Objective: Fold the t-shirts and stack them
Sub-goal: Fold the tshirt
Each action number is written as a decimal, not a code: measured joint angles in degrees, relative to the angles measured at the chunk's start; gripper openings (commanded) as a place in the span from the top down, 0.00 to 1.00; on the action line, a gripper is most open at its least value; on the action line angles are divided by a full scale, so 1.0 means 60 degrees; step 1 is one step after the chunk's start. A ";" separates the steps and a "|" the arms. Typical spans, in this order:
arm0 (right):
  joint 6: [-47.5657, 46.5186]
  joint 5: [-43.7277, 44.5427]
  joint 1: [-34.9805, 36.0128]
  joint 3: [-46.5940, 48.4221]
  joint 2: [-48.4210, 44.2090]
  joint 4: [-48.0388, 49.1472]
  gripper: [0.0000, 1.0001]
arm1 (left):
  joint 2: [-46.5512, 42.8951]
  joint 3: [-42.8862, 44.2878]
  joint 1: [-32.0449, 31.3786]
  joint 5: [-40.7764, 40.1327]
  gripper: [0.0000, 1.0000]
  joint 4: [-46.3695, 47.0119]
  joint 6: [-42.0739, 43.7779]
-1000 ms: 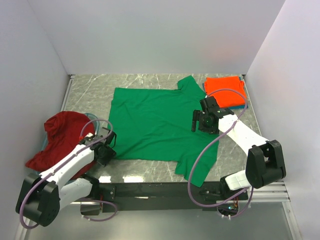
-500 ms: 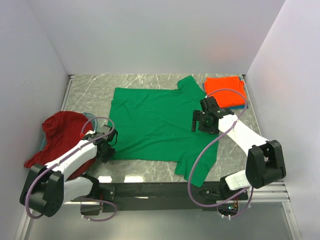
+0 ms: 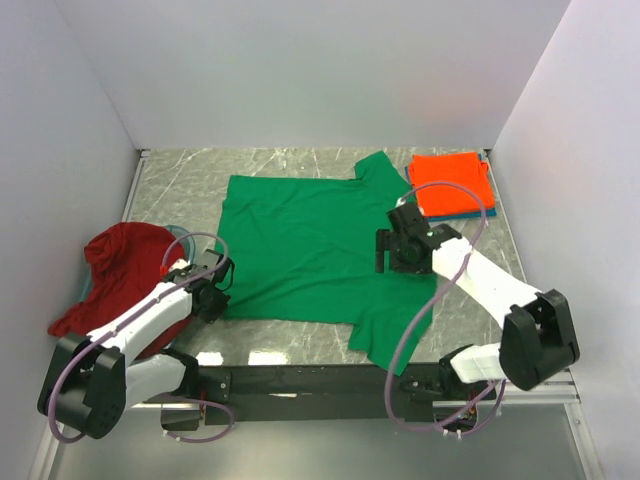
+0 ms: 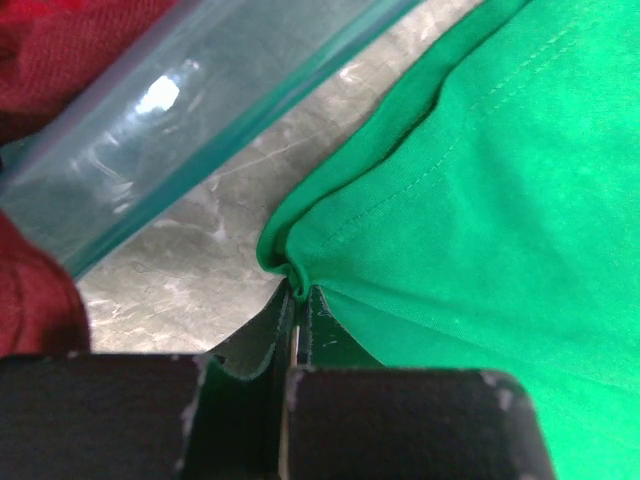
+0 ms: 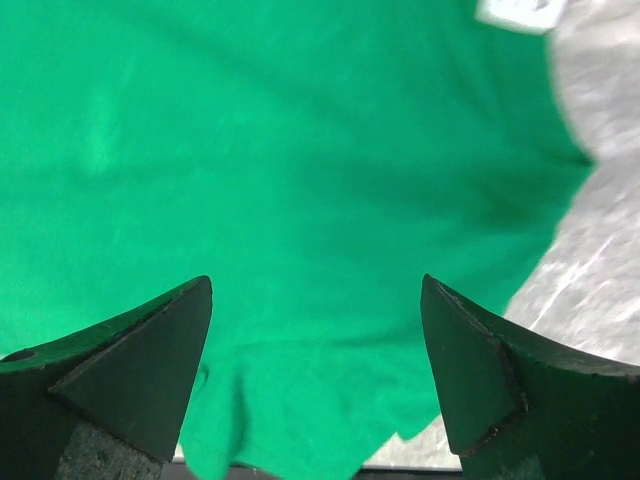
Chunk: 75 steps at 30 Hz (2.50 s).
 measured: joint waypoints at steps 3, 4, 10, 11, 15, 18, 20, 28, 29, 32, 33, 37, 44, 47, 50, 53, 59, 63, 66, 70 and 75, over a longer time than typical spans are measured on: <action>0.0200 0.0091 0.1064 -0.0295 -0.0484 -0.0208 0.10 | -0.0164 -0.0004 0.0000 0.0015 0.99 0.0029 0.0080; 0.0317 0.0066 0.1468 -0.0444 -0.0663 -0.0302 0.11 | -0.0222 -0.0007 0.0000 0.0018 0.99 0.0040 0.0117; 0.1333 -0.0386 0.3821 -0.1621 -0.1883 -0.1100 0.14 | -0.0630 -0.0066 0.0000 0.0058 0.99 0.0178 0.0255; 0.1563 -0.0495 0.4211 -0.1810 -0.2058 -0.1231 0.14 | -0.0667 -0.0069 0.0000 0.0080 0.99 0.0186 0.0255; 0.2499 -0.0994 0.5661 -0.2484 -0.2586 -0.1617 0.17 | -0.0692 -0.0113 0.0000 0.0168 0.99 0.0310 0.0310; 0.3151 -0.1228 0.6601 -0.2809 -0.2637 -0.1730 0.18 | -0.0688 -0.0189 0.0004 0.0219 0.99 0.0361 0.0357; 0.3548 -0.1304 0.7173 -0.2951 -0.2524 -0.1759 0.19 | -0.0692 -0.0229 0.0000 0.0251 0.99 0.0390 0.0393; 0.4320 -0.0969 0.7490 -0.3031 -0.1432 -0.1687 0.29 | -0.0896 -0.0291 0.0000 0.0255 0.99 0.0408 0.0430; 0.4357 -0.0914 0.7490 -0.3042 -0.1319 -0.1639 0.30 | -0.0903 -0.0291 0.0000 0.0255 0.99 0.0404 0.0430; 0.4495 -0.0816 0.7490 -0.3158 -0.0980 -0.1548 0.35 | -0.0951 -0.0291 0.0000 0.0255 0.99 0.0393 0.0430; 0.4579 -0.0780 0.7490 -0.3209 -0.0831 -0.1563 0.38 | -0.0958 -0.0295 0.0000 0.0255 0.99 0.0393 0.0430; 0.4703 -0.0761 0.7479 -0.3173 -0.0729 -0.1566 0.58 | -0.0994 -0.0295 0.0000 0.0255 0.99 0.0393 0.0430; 0.4768 -0.0780 0.7002 -0.3257 -0.0812 -0.1818 0.88 | -0.0991 -0.0295 0.0000 0.0255 0.99 0.0386 0.0430; 0.4743 -0.0845 0.6787 -0.3373 -0.1035 -0.1851 1.00 | -0.0991 -0.0295 0.0000 0.0255 0.99 0.0386 0.0430; 0.4721 -0.0823 0.6728 -0.3402 -0.1158 -0.1847 1.00 | -0.0987 -0.0295 0.0000 0.0266 0.99 0.0382 0.0433; 0.4645 -0.0568 0.6572 -0.3399 -0.1293 -0.1821 1.00 | -0.0991 -0.0266 0.0000 0.0328 0.99 0.0357 0.0495; 0.4222 -0.0040 0.5752 -0.2918 -0.2025 -0.2171 1.00 | -0.1129 0.0113 0.0000 0.0466 0.99 0.0175 0.0670; 0.3745 0.0240 0.4987 -0.2226 -0.2503 -0.2412 1.00 | -0.1144 0.0579 0.0004 0.0528 0.99 0.0157 0.0790; 0.3330 0.0463 0.4492 -0.1617 -0.2652 -0.2623 1.00 | -0.1140 0.0809 0.0004 0.0535 0.99 0.0160 0.0863; 0.2809 0.0710 0.3832 -0.0900 -0.2605 -0.2732 1.00 | -0.1089 0.1115 0.0004 0.0532 0.99 0.0153 0.0998; 0.2233 0.1086 0.3166 -0.0102 -0.2299 -0.2812 1.00 | -0.0754 0.1574 0.0153 0.0495 0.99 0.0142 0.1137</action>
